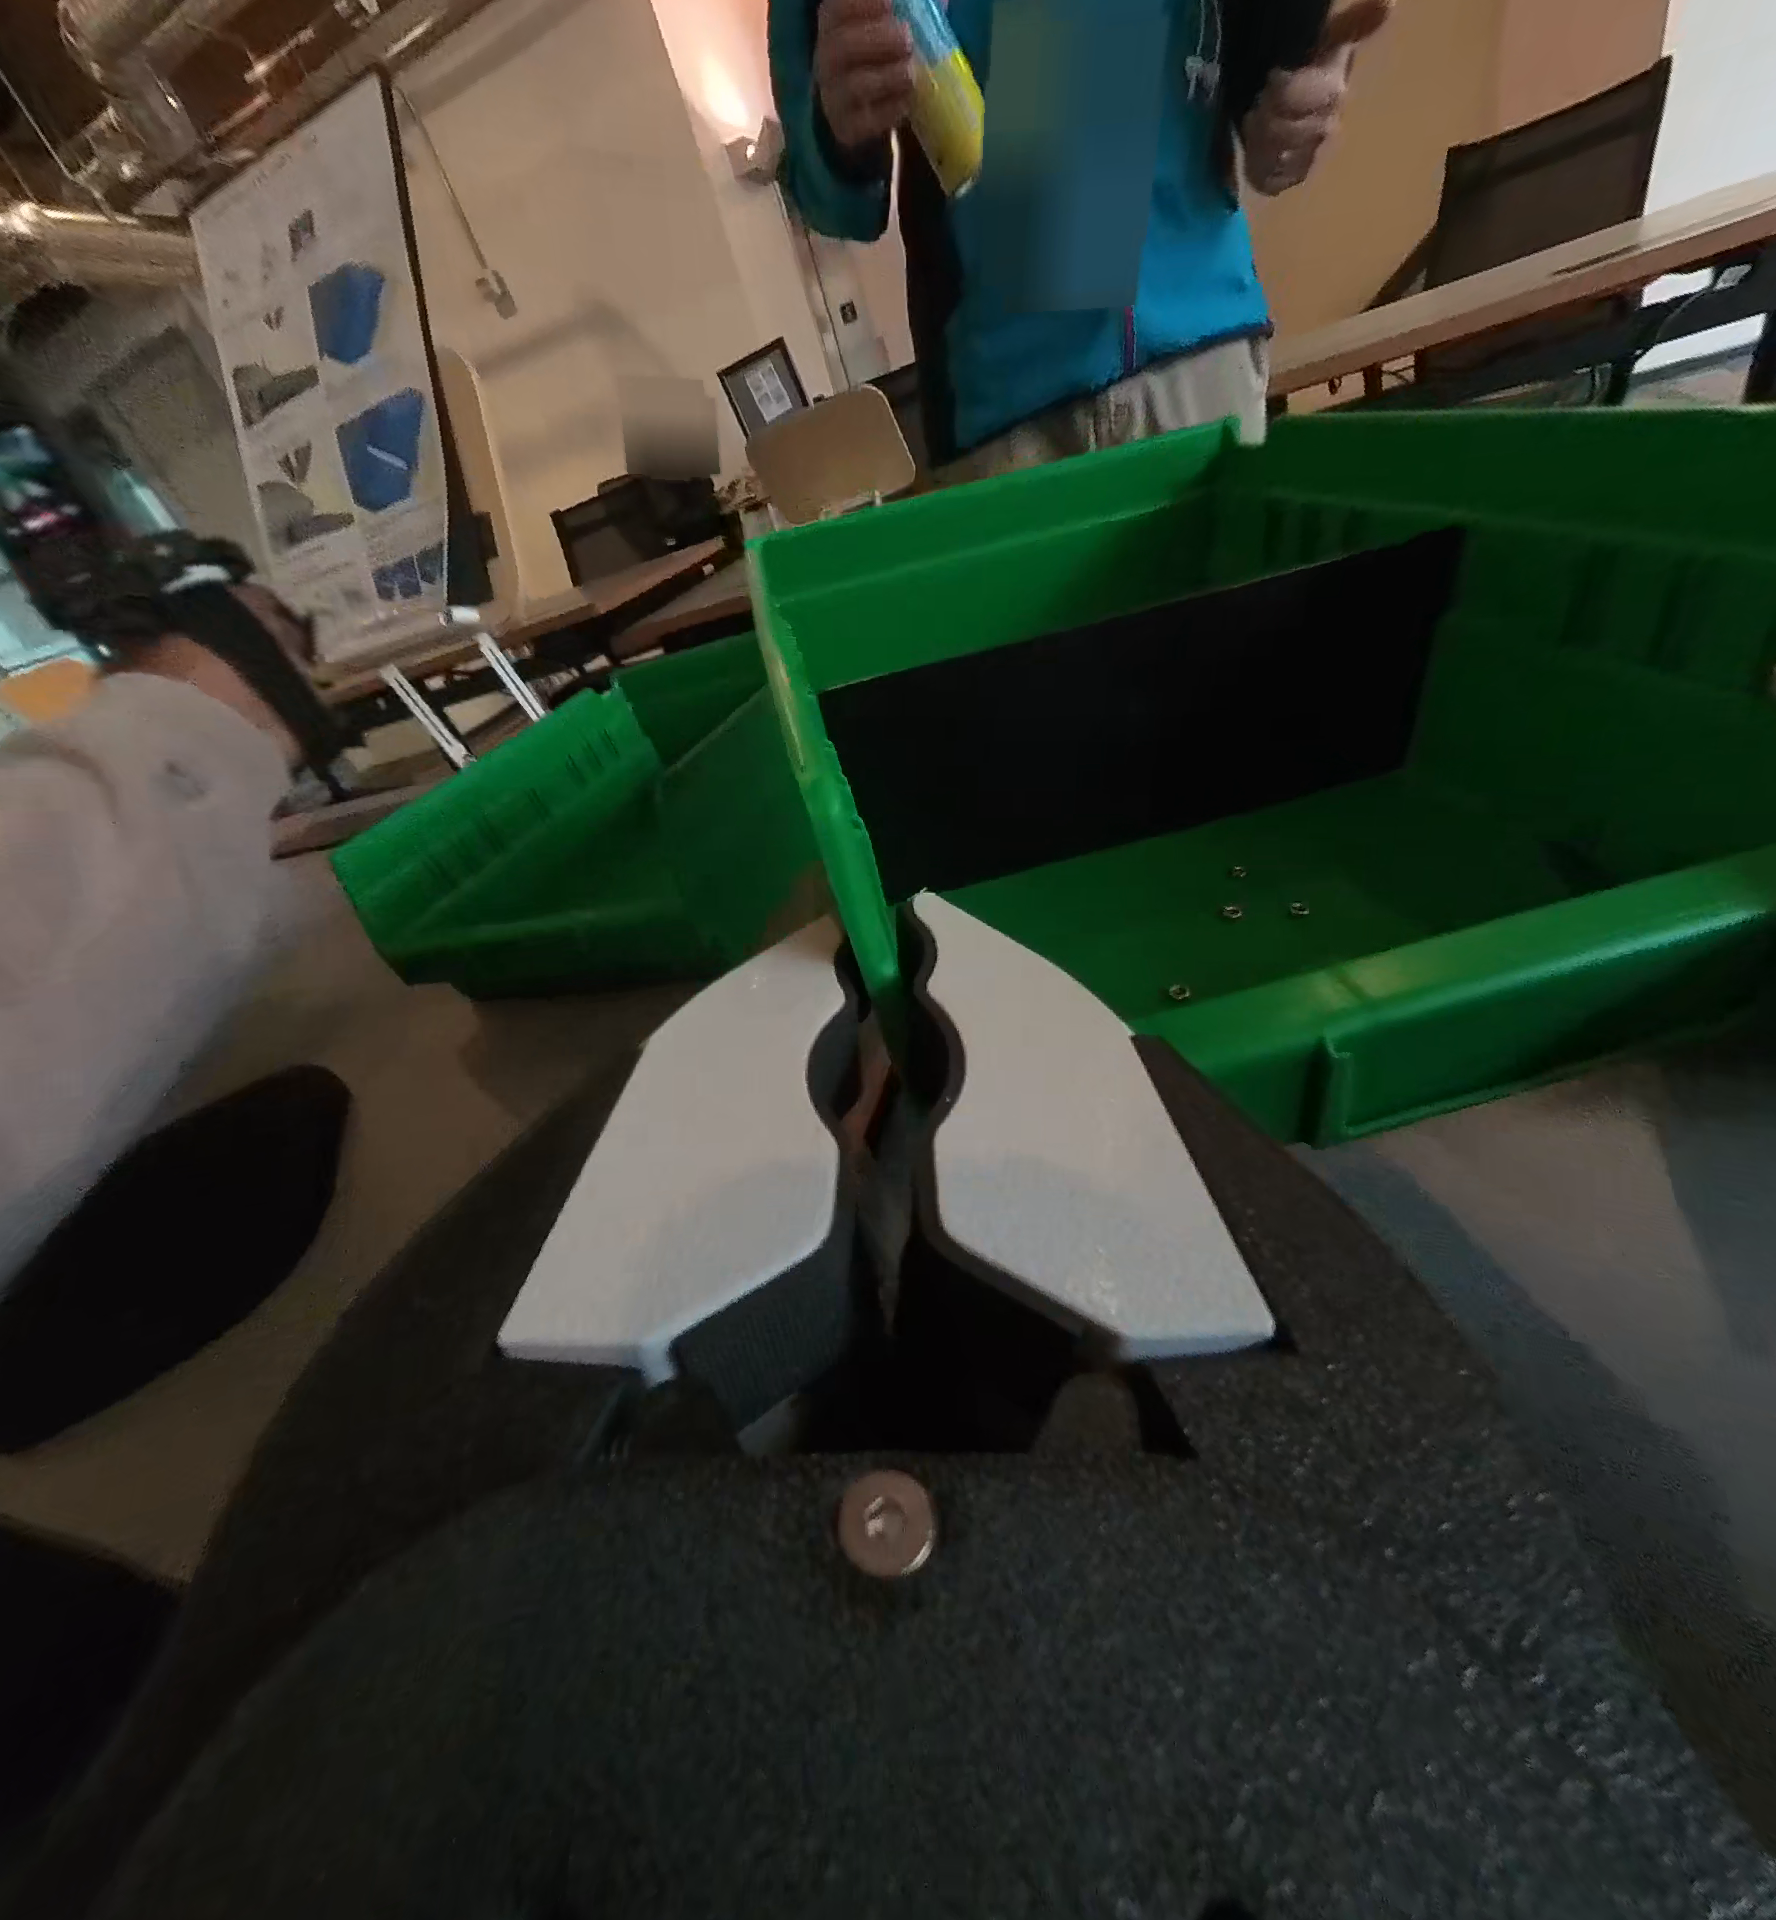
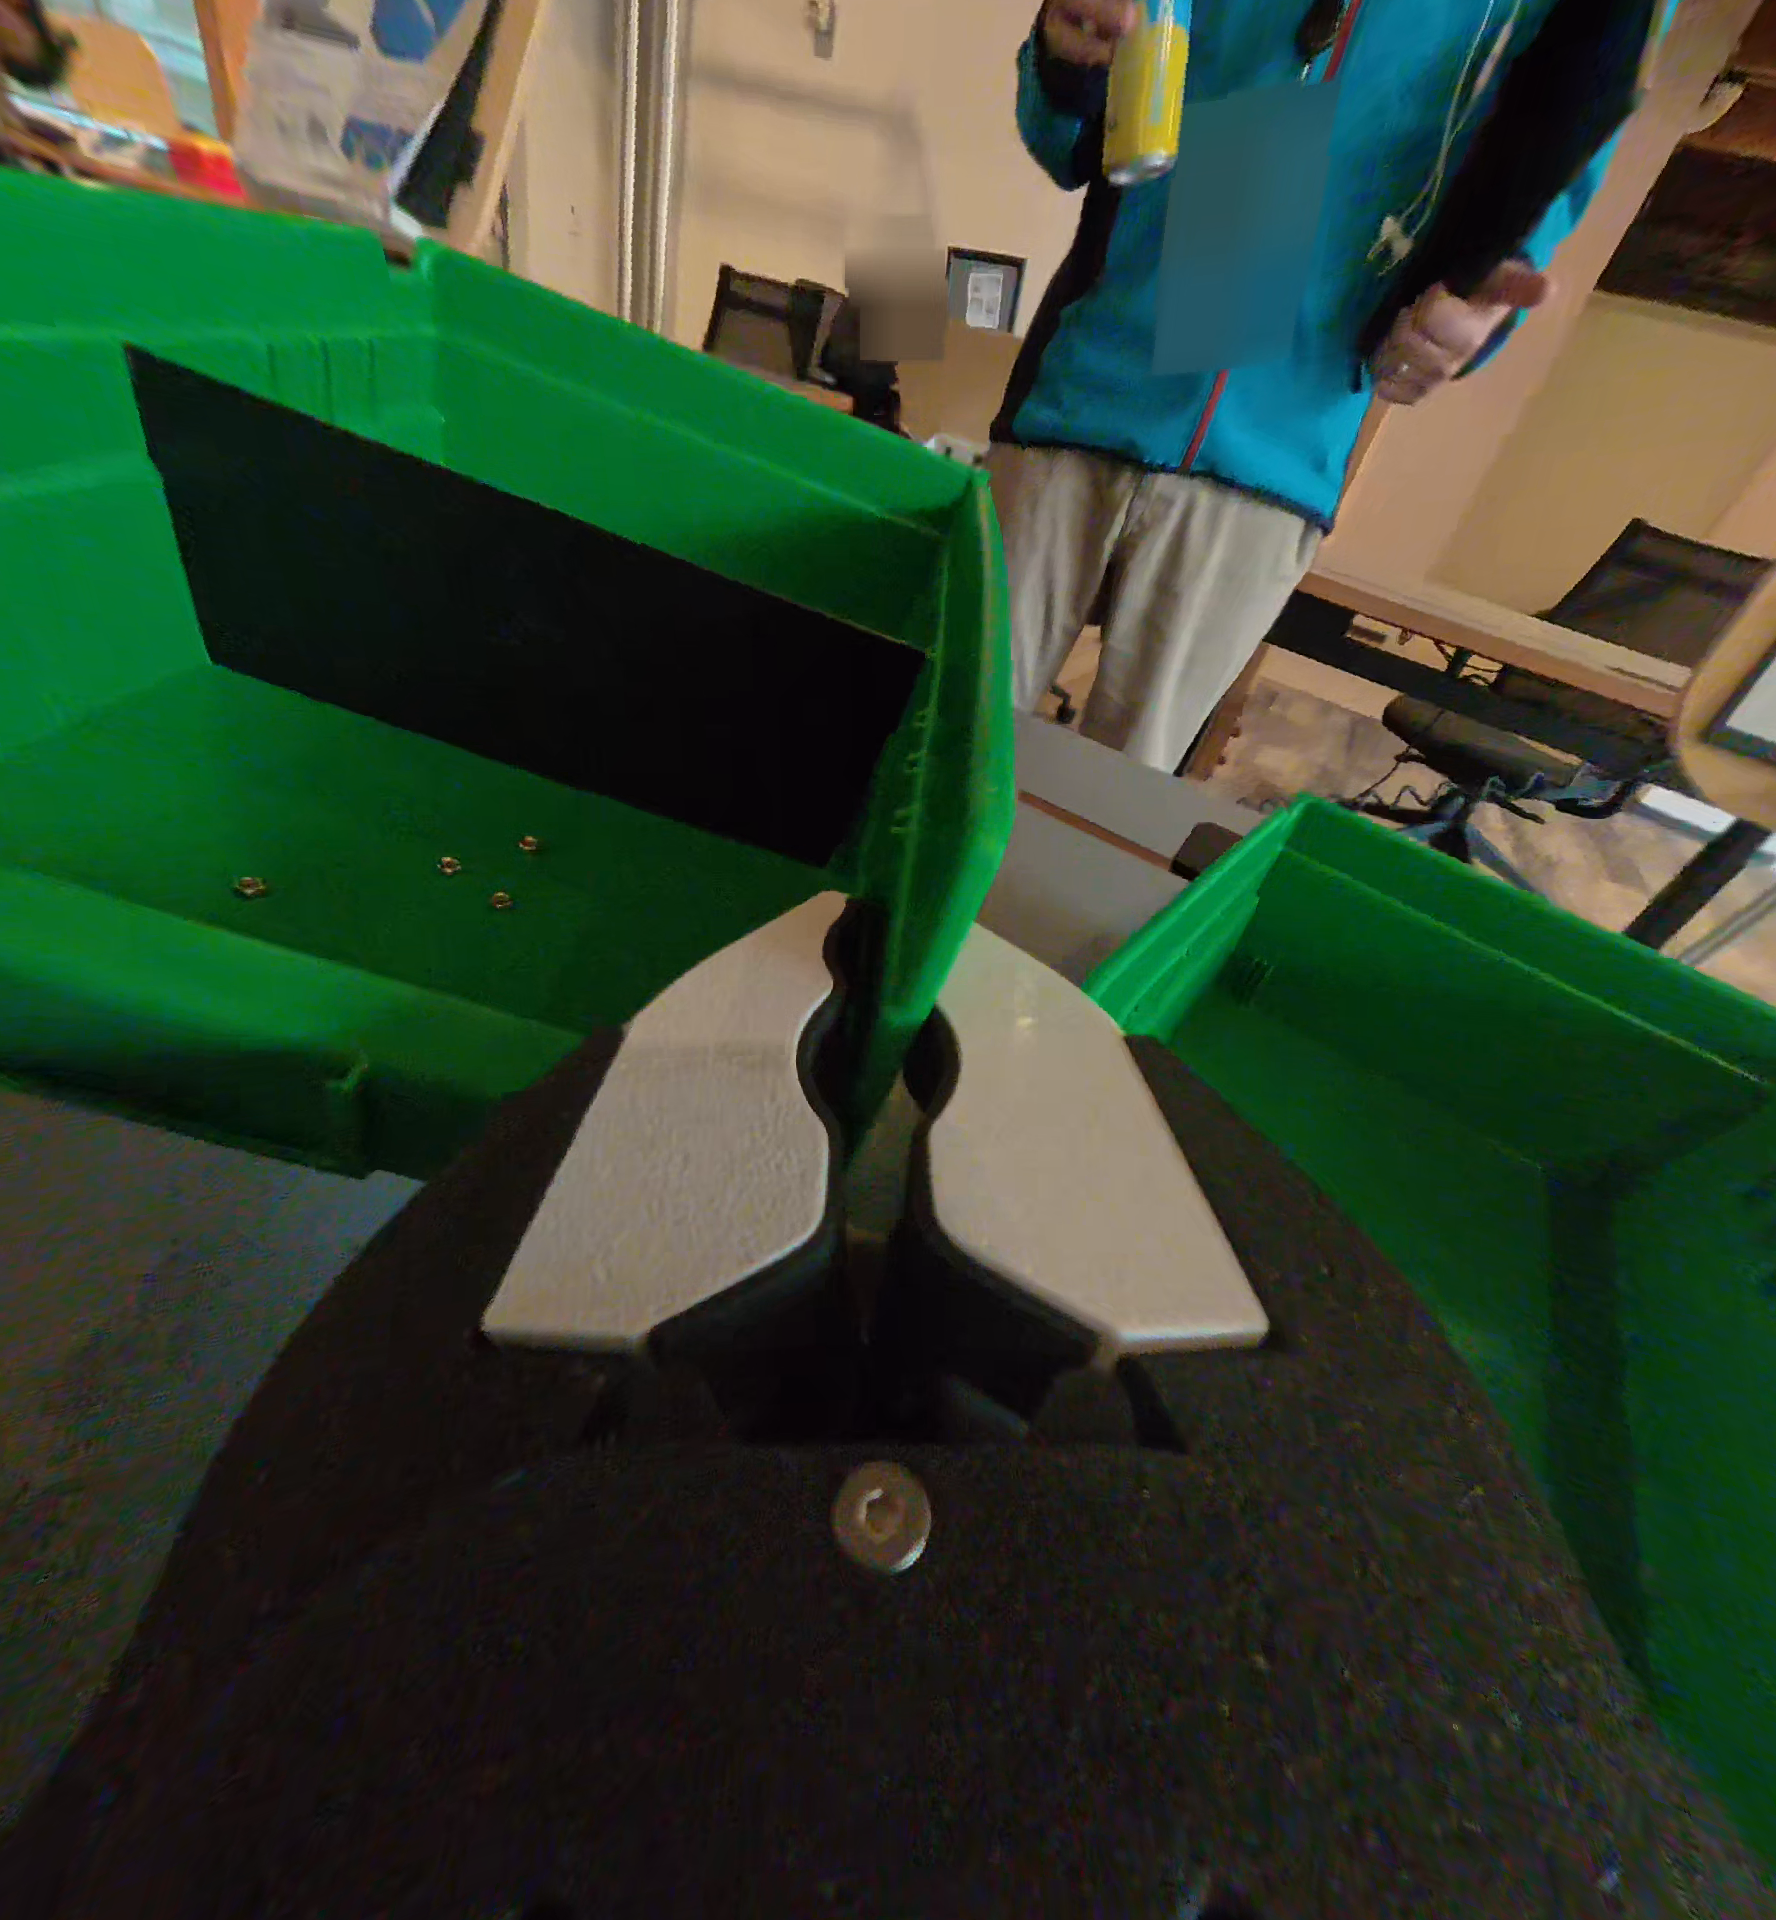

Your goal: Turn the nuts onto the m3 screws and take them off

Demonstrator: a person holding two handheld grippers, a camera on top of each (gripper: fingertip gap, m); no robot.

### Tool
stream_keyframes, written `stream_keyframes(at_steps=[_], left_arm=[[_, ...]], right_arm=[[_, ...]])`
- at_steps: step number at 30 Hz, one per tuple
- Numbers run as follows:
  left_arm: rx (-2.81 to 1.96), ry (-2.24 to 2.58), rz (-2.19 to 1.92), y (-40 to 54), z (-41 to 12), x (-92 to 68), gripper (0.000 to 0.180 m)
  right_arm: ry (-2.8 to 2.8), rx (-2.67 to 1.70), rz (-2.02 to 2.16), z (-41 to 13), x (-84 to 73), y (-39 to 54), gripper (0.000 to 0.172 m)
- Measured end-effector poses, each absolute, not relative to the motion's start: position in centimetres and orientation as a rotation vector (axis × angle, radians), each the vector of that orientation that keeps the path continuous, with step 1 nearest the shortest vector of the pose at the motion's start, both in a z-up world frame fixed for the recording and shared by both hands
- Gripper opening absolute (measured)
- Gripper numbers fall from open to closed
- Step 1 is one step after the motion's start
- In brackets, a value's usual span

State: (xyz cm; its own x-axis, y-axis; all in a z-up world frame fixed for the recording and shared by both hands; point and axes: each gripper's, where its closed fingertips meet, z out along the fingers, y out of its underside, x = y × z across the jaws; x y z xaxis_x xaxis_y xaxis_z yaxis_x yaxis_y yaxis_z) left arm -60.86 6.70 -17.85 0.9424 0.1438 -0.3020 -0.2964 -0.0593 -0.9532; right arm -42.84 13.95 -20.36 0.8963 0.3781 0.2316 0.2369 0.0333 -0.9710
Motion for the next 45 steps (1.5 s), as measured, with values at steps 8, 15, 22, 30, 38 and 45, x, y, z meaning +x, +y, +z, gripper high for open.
stream_keyframes(at_steps=[8, 15, 22, 30, 38, 45], left_arm=[[-1.620, 0.115, 0.275, 8.7, -21.6, -61.0, 0.002], [-1.642, 0.138, 0.189, 10.5, -23.9, -60.4, 0.002], [-1.641, 0.172, 0.107, 12.3, -24.6, -59.4, 0.002], [-1.632, 0.198, 0.054, 14.5, -24.9, -59.4, 0.002], [-1.683, 0.183, 0.066, 15.7, -25.4, -60.6, 0.004], [-1.694, 0.163, 0.125, 15.8, -25.5, -61.0, 0.024]], right_arm=[[-0.539, -1.602, -0.036, -23.2, -42.3, 14.5, 0.006], [-0.542, -1.656, -0.127, -24.7, -41.3, 14.6, 0.006], [-0.521, -1.667, -0.167, -25.0, -40.1, 14.4, 0.008], [-0.531, -1.713, -0.156, -25.9, -40.2, 14.6, 0.014], [-0.588, -1.750, -0.115, -26.5, -41.5, 14.3, 0.024], [-0.656, -1.726, -0.016, -26.0, -42.9, 12.8, 0.069]])
